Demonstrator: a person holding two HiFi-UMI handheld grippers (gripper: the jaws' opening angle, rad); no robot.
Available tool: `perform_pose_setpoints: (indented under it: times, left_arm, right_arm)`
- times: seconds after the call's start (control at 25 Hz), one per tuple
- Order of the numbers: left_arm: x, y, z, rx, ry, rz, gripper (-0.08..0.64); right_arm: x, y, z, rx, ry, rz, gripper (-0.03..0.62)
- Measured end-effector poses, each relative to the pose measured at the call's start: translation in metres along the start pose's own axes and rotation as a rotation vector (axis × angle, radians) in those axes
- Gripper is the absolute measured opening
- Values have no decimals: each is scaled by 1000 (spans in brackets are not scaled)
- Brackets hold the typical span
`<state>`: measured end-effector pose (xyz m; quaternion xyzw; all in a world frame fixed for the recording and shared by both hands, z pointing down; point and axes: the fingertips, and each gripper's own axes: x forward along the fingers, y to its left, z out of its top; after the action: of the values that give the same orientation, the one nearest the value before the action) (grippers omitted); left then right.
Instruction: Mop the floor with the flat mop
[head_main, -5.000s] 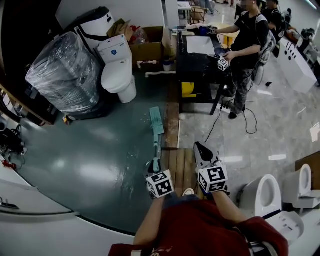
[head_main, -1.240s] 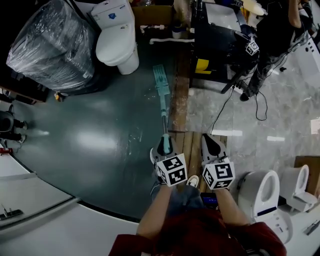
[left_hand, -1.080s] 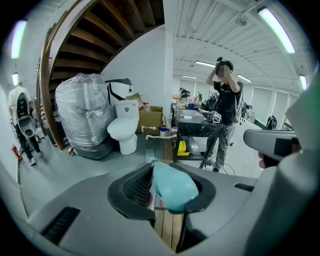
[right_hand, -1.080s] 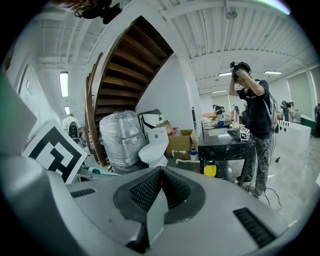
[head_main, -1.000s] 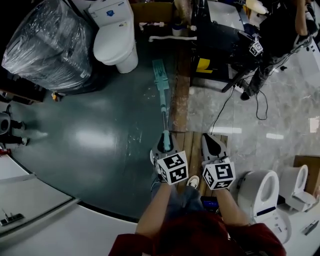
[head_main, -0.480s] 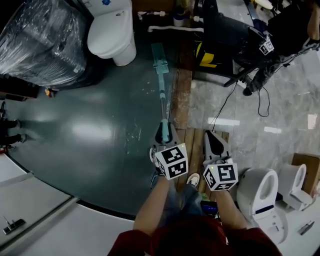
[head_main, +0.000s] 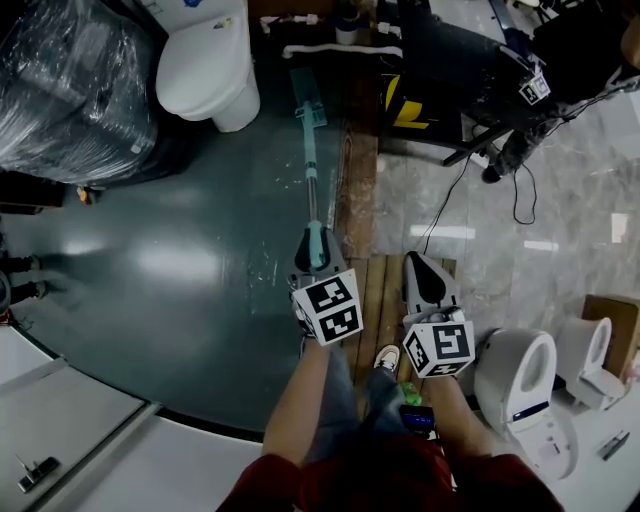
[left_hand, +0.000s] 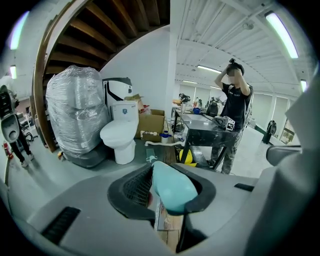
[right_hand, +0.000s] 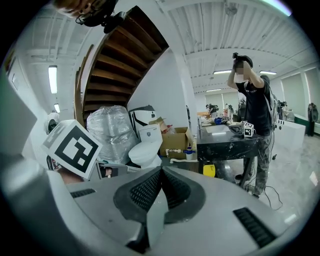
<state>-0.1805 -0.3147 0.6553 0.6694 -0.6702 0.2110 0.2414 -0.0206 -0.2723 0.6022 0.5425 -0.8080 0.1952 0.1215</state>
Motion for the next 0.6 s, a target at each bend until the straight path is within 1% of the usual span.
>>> perform_pose_setpoints:
  times: [0.28,0.6]
  left_arm:
    - [36,14,9,-14,7,0,124]
    - [43,22,1,-40,41,6,123]
  right_arm:
    - [17,-1,-6,5,19,-13,17]
    - [21,3,-3,0,14,-12,17]
